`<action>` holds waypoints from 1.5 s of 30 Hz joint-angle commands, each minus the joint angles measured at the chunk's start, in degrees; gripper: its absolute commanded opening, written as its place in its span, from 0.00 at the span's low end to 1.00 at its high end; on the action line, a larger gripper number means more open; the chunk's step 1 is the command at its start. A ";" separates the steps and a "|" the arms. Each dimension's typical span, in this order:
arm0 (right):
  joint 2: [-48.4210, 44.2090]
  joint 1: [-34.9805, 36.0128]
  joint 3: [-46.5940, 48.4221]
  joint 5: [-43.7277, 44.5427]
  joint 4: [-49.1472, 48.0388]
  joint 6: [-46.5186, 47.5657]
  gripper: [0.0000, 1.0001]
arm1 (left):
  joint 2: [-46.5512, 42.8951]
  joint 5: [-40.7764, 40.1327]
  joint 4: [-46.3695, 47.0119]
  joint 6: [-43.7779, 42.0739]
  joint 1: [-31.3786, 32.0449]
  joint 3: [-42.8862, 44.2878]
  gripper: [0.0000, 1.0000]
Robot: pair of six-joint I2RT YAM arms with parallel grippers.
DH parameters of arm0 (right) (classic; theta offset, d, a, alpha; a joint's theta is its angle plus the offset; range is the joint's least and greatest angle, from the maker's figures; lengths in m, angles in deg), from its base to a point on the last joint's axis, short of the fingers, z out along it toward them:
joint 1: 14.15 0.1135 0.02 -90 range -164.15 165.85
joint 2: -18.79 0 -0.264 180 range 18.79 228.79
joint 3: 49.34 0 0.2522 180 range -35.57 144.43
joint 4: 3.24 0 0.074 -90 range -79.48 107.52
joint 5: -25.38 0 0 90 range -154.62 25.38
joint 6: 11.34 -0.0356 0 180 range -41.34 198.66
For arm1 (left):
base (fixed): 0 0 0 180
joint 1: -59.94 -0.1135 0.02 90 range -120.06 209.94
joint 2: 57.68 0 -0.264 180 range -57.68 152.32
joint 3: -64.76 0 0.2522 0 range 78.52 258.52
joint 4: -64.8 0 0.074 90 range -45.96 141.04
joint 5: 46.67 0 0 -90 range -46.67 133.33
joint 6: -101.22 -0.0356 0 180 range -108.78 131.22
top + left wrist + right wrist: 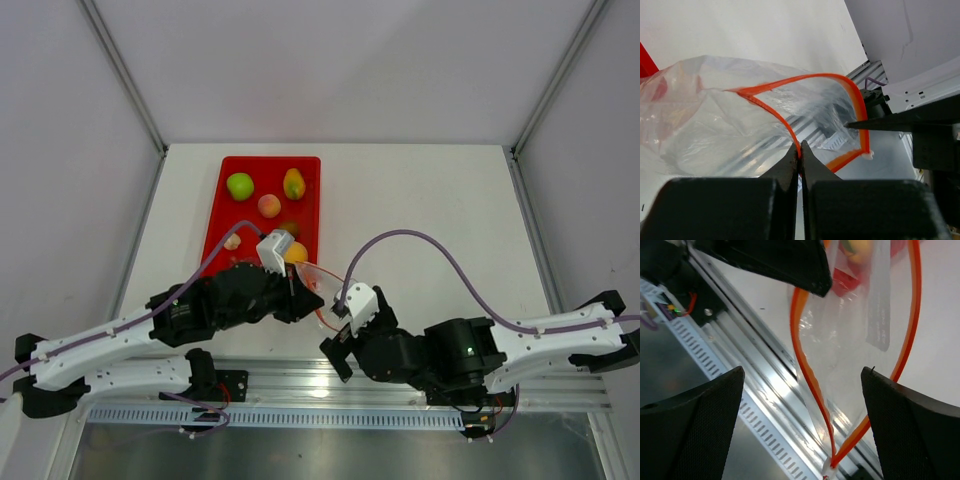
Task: Place the food in the zip-top bag and seal the zipper
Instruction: Open the zipper of the food storage bag.
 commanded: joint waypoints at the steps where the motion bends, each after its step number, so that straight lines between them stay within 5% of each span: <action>1: -3.29 0.78 4.57 -2.93 -2.94 -3.15 0.99 | 1.01 -0.36 2.10 -2.30 0.42 -0.06 0.01; 6: -6.90 0.87 7.12 -4.54 -9.01 3.10 0.99 | 1.45 -0.36 1.66 -2.65 0.33 -0.49 0.01; 11: -5.51 -2.73 12.92 1.62 -0.77 2.05 0.99 | 0.39 -0.45 1.49 -2.65 0.42 -0.93 0.01; 19: -1.46 -17.40 13.72 -10.41 6.10 -1.64 0.88 | 0.04 2.10 3.86 -3.09 0.42 -2.08 0.01; 24: -0.67 -19.96 10.74 -14.37 4.97 -0.68 0.81 | 0.04 3.07 4.56 -3.18 0.42 -2.16 0.01; 32: -2.15 -21.54 4.68 -15.34 4.17 -3.49 0.58 | -0.57 5.00 6.41 -3.09 0.42 -2.34 0.01; 35: -4.26 -21.81 2.30 -12.81 4.26 -6.56 0.31 | -0.40 5.53 7.46 -3.09 0.42 -2.34 0.01; 37: -4.97 -22.60 1.77 -11.48 5.04 -9.72 0.00 | 0.12 6.14 8.25 -3.18 0.42 -2.34 0.01; 45: -4.88 -22.86 2.99 -6.46 9.10 -12.73 0.00 | 6.80 10.10 12.12 -5.46 0.42 2.93 0.01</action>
